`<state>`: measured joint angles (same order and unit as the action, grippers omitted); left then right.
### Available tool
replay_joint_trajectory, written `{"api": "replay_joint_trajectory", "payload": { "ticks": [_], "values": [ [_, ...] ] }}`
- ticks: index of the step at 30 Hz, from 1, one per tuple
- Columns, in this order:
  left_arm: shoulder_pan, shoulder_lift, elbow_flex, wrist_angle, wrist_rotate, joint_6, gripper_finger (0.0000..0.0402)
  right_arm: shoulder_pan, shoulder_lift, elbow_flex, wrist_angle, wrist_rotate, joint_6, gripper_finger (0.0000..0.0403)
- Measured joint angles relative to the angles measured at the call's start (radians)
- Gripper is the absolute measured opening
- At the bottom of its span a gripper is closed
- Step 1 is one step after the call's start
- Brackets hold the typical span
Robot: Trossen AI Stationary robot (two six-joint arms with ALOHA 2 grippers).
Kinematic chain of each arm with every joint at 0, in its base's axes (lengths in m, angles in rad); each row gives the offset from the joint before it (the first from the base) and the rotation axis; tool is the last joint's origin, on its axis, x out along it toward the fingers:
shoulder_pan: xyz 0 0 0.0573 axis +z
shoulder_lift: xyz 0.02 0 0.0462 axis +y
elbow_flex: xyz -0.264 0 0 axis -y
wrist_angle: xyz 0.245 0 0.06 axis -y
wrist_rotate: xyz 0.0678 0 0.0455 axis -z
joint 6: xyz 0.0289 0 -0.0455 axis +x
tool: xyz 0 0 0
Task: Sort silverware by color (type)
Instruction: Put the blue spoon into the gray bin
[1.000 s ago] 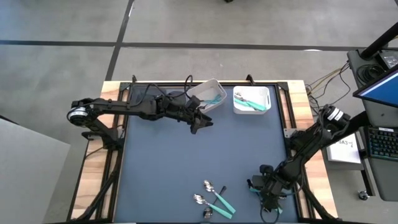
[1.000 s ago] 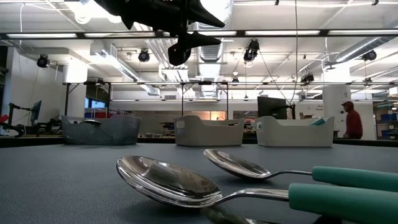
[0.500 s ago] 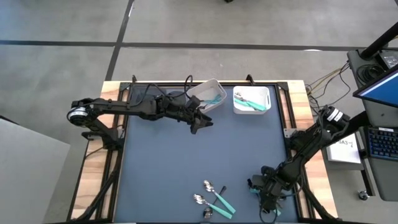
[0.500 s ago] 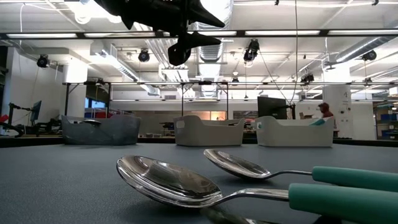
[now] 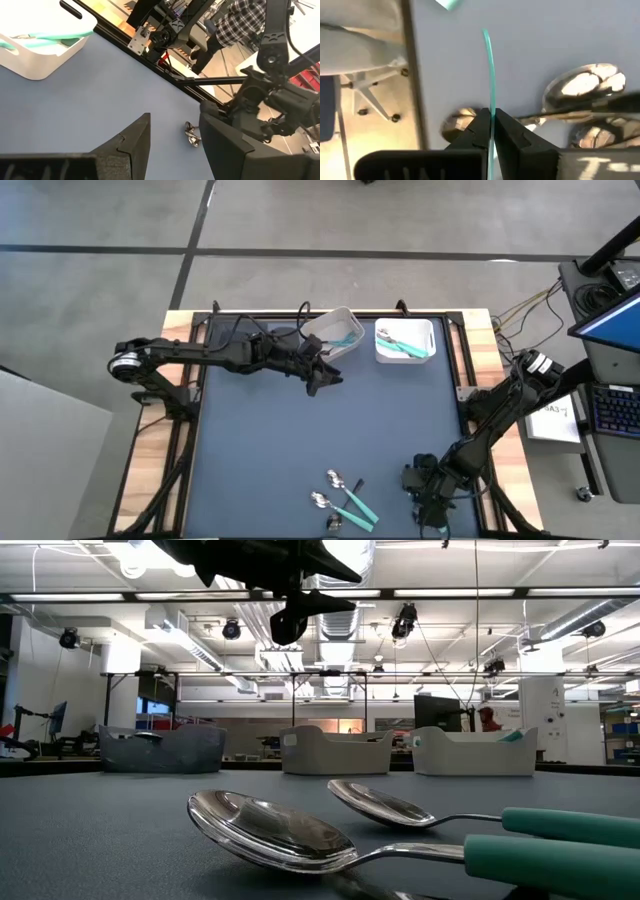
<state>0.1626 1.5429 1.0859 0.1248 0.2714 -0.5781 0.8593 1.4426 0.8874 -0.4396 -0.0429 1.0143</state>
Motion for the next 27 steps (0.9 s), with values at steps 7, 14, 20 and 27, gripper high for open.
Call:
{"api": "replay_joint_trajectory", "payload": {
  "ticks": [7,14,20,27],
  "values": [
    [0.0,-0.001,0.0,0.001,0.0,-0.008,0.015,-0.005,-0.042,0.04,-0.061,0.135,-0.033,0.0009],
    [0.007,-0.03,0.0,0.004,0.0,0.032,0.015,-0.064,-0.088,0.04,-0.184,0.272,-0.033,0.0009],
    [0.031,-0.06,0.0,0.004,0.0,0.116,0.015,-0.198,-0.116,0.04,-0.213,0.427,-0.145,0.0009],
    [0.095,-0.091,0.0,0.0,0.0,0.187,0.015,-0.482,-0.119,0.04,-0.168,0.448,-0.418,0.0009]
  ]
}}
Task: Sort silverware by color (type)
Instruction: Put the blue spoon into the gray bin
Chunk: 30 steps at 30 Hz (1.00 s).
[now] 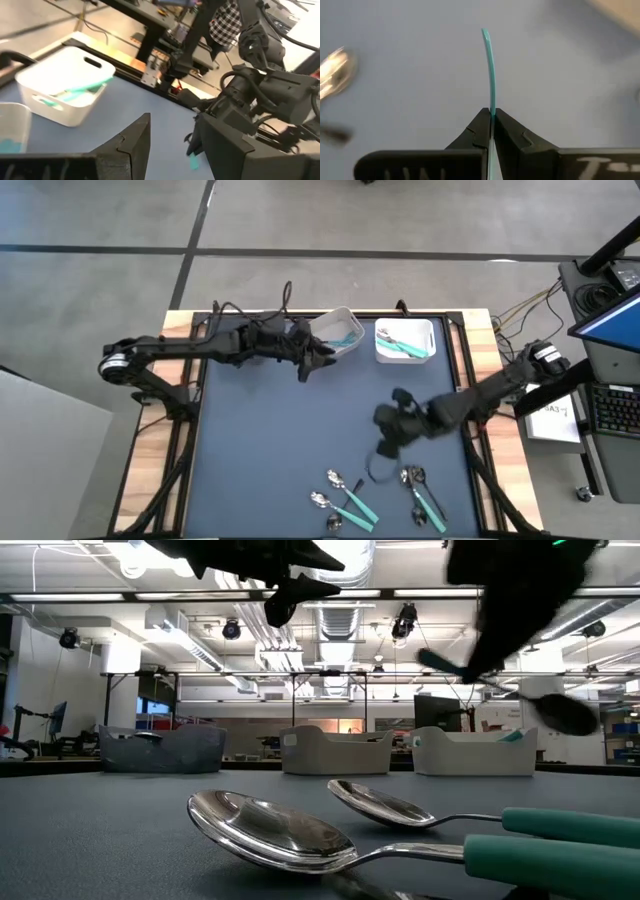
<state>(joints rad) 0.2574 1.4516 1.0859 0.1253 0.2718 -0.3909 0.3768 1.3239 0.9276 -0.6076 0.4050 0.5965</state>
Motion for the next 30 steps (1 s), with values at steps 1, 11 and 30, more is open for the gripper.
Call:
{"api": "replay_joint_trajectory", "payload": {
  "ticks": [1,11,30],
  "values": [
    [0.011,-0.003,0.0,0.0,0.0,0.008,0.015,-0.045,0.0,0.0,0.025,0.0,-0.047,0.0009],
    [0.149,-0.036,0.0,-0.022,0.0,0.07,0.015,-0.409,0.015,0.0,0.51,-0.05,-0.565,0.0009],
    [0.328,-0.045,0.0,0.07,-0.06,0.095,0.015,-0.839,0.086,0.001,0.873,-0.414,-1.053,0.0009]
  ]
}}
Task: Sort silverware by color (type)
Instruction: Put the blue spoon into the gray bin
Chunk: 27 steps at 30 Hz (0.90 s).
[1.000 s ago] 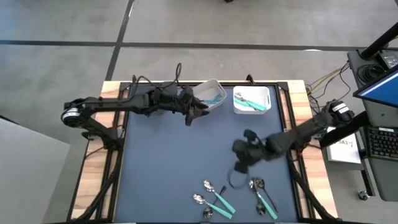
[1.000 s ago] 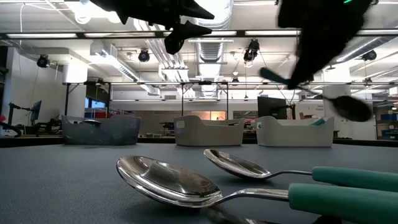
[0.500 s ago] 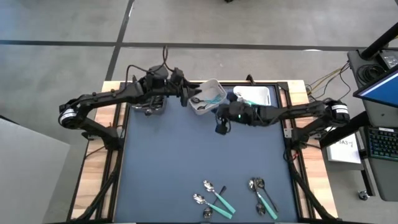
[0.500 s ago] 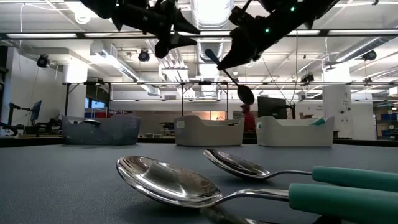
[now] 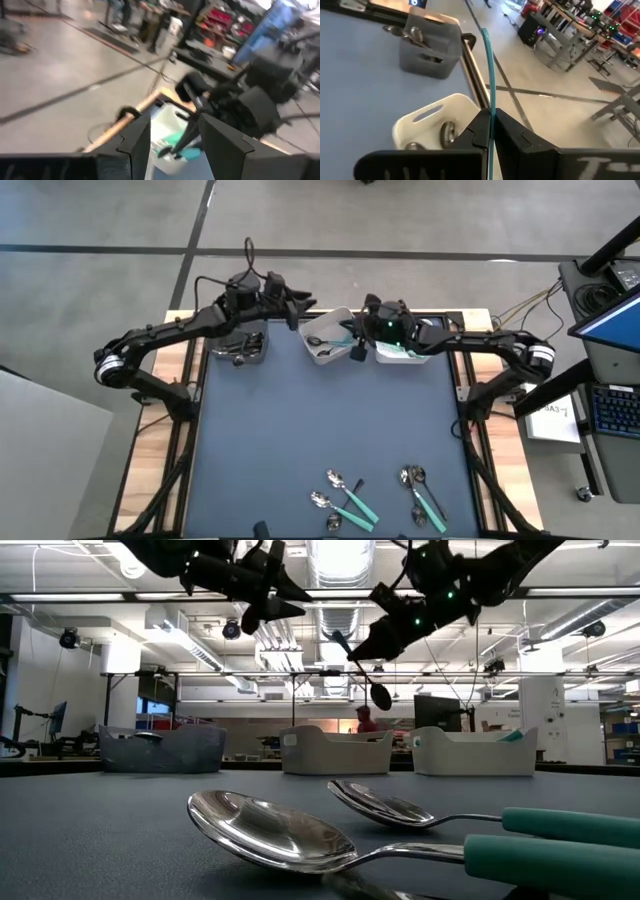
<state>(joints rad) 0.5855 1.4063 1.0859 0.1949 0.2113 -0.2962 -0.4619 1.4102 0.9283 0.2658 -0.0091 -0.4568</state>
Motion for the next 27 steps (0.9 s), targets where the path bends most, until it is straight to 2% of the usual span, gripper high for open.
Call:
{"api": "replay_joint_trajectory", "payload": {
  "ticks": [7,12,20,27],
  "values": [
    [0.032,0.0,0.0,0.088,-0.122,0.0,0.015,-0.063,0.115,0.0,0.029,-0.045,-0.04,0.0009],
    [0.039,0.0,0.0,0.106,-0.125,-0.003,0.015,-0.064,0.194,0.0,0.106,-0.049,-0.064,0.0009],
    [0.038,0.0,0.0,0.104,-0.125,-0.026,0.015,-0.064,0.222,0.0,0.137,-0.052,-0.033,0.0009],
    [0.038,0.0,0.0,0.1,-0.124,-0.032,0.015,-0.062,0.228,0.0,0.137,-0.043,0.116,0.0016]
  ]
}}
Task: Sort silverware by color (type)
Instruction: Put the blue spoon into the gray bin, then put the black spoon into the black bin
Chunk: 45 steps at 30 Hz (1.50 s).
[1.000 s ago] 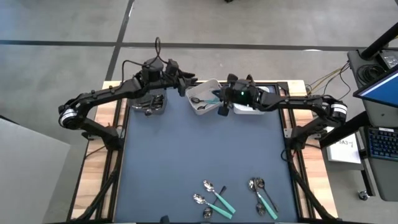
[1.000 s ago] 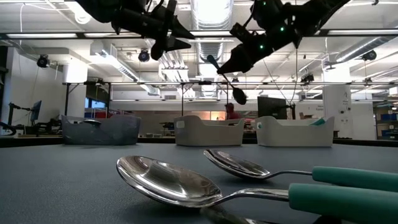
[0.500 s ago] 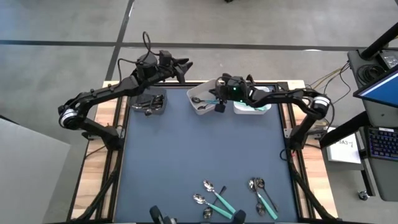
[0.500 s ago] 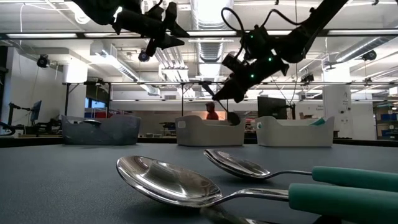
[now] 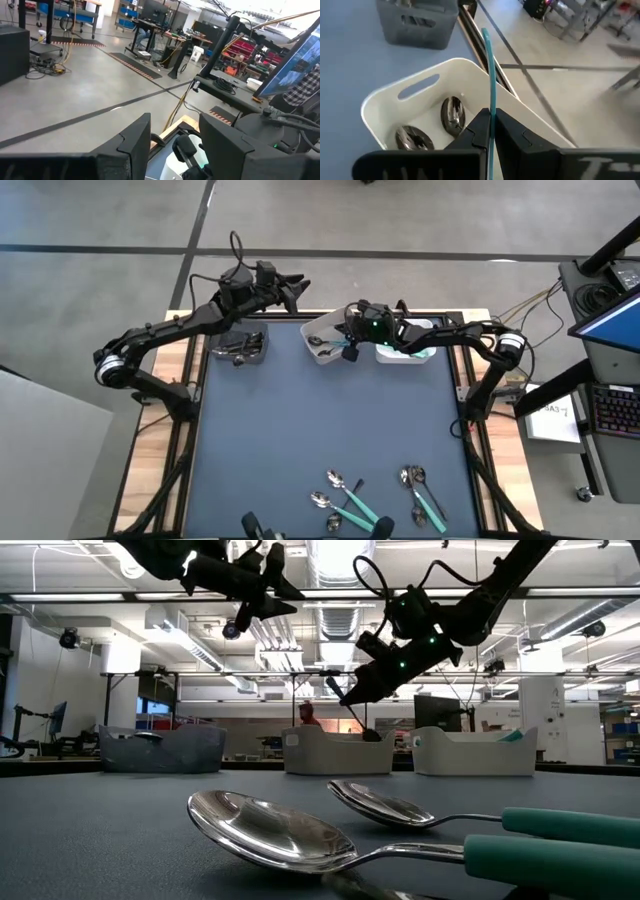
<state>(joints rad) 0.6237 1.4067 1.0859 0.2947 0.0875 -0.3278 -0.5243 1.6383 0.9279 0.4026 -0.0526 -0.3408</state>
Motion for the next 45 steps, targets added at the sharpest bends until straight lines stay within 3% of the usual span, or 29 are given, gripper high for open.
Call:
{"api": "replay_joint_trajectory", "payload": {
  "ticks": [10,15,18,23,27,30,33,38,45],
  "values": [
    [-0.001,-0.001,0.0,-0.06,0.204,-0.081,0.015,0.006,-0.017,0.0,-0.006,0.002,0.181,0.0083],
    [-0.001,-0.001,0.0,-0.108,0.291,-0.094,0.015,0.038,-0.111,0.0,-0.035,0.001,0.335,0.0104],
    [0.0,-0.001,0.0,-0.134,0.351,-0.102,0.015,0.064,-0.197,0.027,-0.223,0.0,0.47,0.01],
    [-0.001,-0.002,0.0,-0.139,0.466,-0.102,0.015,0.136,-0.295,0.13,-0.775,-0.001,0.591,0.0082],
    [-0.001,-0.002,0.0,-0.141,0.491,-0.102,0.015,0.264,-0.312,0.177,-1.084,-0.031,0.767,0.0067],
    [-0.001,-0.002,0.0,-0.143,0.504,-0.103,0.015,0.409,-0.304,0.18,-1.201,-0.104,0.902,0.0061],
    [-0.001,-0.002,0.0,-0.142,0.507,-0.102,0.015,0.572,-0.294,0.153,-1.216,-0.158,1.025,0.0059],
    [-0.001,-0.002,0.0,-0.142,0.507,-0.1,0.015,0.825,-0.268,0.138,-1.197,-0.158,1.262,0.0073],
    [-0.001,-0.002,0.0,-0.143,0.507,-0.1,0.015,1.088,-0.203,0.138,-1.137,-0.159,1.657,0.0115]
  ]
}}
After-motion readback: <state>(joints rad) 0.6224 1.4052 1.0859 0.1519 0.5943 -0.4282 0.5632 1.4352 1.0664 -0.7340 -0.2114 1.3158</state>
